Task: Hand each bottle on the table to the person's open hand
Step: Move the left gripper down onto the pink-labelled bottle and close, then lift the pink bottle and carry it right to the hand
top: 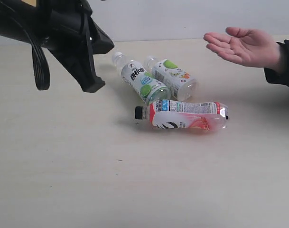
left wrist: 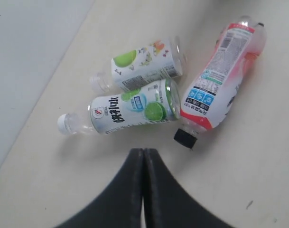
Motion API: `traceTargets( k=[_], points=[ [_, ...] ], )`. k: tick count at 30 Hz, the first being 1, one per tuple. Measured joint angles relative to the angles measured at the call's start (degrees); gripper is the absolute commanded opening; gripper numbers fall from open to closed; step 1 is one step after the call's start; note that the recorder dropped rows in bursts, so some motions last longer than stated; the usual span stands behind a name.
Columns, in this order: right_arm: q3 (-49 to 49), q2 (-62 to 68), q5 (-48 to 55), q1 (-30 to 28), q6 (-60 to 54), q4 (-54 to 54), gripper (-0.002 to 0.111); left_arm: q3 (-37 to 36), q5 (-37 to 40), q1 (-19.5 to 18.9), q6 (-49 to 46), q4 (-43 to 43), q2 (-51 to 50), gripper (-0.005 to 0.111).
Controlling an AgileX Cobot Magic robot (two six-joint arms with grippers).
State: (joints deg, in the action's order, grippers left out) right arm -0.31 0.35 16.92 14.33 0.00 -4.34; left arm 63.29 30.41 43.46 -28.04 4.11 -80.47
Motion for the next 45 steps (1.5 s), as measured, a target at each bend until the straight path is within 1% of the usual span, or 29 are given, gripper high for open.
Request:
traceTargets(
  k=[3,8,13,16,21,24,27,35,36,38,40,42,43,44,45],
  points=[
    [0.0,0.0,0.0,0.0,0.0,0.0,0.0,2.4,4.7,0.0,0.0,0.0,-3.3,0.0],
    [0.0,0.0,0.0,0.0,0.0,0.0,0.0,10.7,16.7,0.0,-0.4,0.0,-10.6,0.0],
    [0.0,0.0,0.0,0.0,0.0,0.0,0.0,17.4,23.5,0.2,-4.5,-0.3,-16.9,0.0],
    [0.0,0.0,0.0,0.0,0.0,0.0,0.0,21.8,27.4,1.4,-7.9,-0.4,-20.7,0.0],
    [0.0,0.0,0.0,0.0,0.0,0.0,0.0,28.6,34.4,5.0,-13.4,-1.1,-27.4,0.0],
    [0.0,0.0,0.0,0.0,0.0,0.0,0.0,32.0,37.1,6.7,-15.0,-1.7,-31.0,0.0],
    [0.0,0.0,0.0,0.0,0.0,0.0,0.0,35.2,38.2,7.2,-15.9,-3.0,-34.0,0.0],
    [0.0,0.0,0.0,0.0,0.0,0.0,0.0,41.9,37.4,7.5,-17.5,-6.8,-38.9,0.001],
    [0.0,0.0,0.0,0.0,0.0,0.0,0.0,42.6,37.1,7.5,-17.5,-7.4,-39.5,0.003],
    [0.0,0.0,0.0,0.0,0.0,0.0,0.0,44.5,36.9,7.6,-17.5,-8.2,-40.5,0.015],
    [0.0,0.0,0.0,0.0,0.0,0.0,0.0,46.2,36.9,7.6,-17.4,-8.4,-41.5,0.035],
    [0.0,0.0,0.0,0.0,0.0,0.0,0.0,47.6,36.9,7.7,-17.4,-8.4,-42.9,0.059],
    [0.0,0.0,0.0,0.0,0.0,0.0,0.0,47.9,36.8,7.7,-17.4,-8.4,-43.6,0.069],
    [0.0,0.0,0.0,0.0,0.0,0.0,0.0,48.3,36.8,7.7,-17.4,-8.4,-44.3,0.074],
    [0.0,0.0,0.0,0.0,0.0,0.0,0.0,48.4,36.8,7.7,-17.4,-8.4,-44.9,0.075]
  ],
)
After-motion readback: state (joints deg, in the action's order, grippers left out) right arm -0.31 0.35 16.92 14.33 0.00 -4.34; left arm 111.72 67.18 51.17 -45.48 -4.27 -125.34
